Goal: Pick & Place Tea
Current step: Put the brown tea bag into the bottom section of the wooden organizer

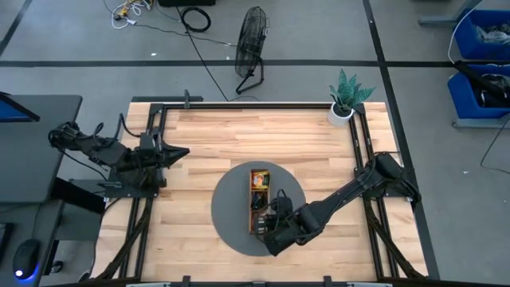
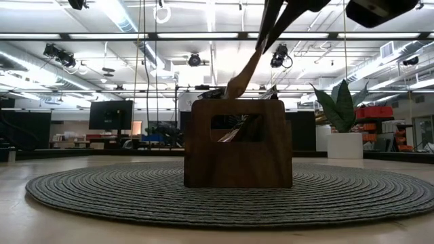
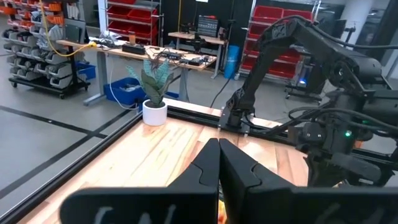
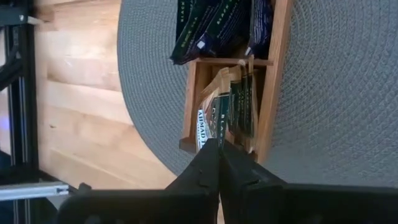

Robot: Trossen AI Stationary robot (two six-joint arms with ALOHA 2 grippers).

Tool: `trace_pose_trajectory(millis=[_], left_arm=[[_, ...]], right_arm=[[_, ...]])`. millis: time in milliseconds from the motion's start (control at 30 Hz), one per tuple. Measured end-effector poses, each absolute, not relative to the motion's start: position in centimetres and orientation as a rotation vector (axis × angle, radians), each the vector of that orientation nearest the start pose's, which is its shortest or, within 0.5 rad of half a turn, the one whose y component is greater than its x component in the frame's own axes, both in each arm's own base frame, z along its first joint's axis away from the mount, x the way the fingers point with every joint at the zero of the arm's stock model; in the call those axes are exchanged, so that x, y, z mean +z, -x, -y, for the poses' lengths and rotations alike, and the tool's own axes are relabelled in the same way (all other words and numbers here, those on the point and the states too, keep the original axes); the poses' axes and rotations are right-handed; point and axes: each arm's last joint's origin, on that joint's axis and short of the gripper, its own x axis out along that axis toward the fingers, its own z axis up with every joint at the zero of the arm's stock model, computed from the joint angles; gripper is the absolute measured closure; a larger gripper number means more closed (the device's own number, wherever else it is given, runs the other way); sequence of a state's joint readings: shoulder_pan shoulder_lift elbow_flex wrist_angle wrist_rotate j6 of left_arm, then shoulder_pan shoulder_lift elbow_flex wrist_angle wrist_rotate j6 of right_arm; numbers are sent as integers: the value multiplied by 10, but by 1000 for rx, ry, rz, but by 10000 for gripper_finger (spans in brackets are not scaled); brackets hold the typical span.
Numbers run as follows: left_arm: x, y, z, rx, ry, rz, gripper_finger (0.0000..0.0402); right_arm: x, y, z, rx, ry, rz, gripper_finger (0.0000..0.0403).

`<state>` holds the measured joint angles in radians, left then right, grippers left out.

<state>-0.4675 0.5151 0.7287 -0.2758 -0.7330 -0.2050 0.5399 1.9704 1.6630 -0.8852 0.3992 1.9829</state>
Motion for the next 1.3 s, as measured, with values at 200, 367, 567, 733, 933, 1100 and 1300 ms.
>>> trace_pose_trajectory(millis=[200, 367, 567, 733, 933, 1100, 1300], left_arm=[[338, -103, 30, 270, 165, -31, 399], [338, -103, 31, 271, 163, -34, 399], [337, -103, 30, 271, 162, -36, 399], [337, -103, 30, 272, 161, -36, 399], [337, -103, 30, 273, 159, -40, 399], [336, -103, 30, 274, 163, -48, 399], [335, -103, 30, 275, 166, -52, 399]], right_arm=[[239, -360, -195, -915, -1257, -720, 403], [238, -363, -190, -923, -1252, -718, 403], [237, -365, -186, -912, -1221, -742, 403], [233, -366, -187, -915, -1220, -761, 403], [225, -371, -190, -906, -1234, -764, 398], [224, -372, -190, -906, -1234, -750, 381], [224, -370, -190, -924, -1227, -755, 360]])
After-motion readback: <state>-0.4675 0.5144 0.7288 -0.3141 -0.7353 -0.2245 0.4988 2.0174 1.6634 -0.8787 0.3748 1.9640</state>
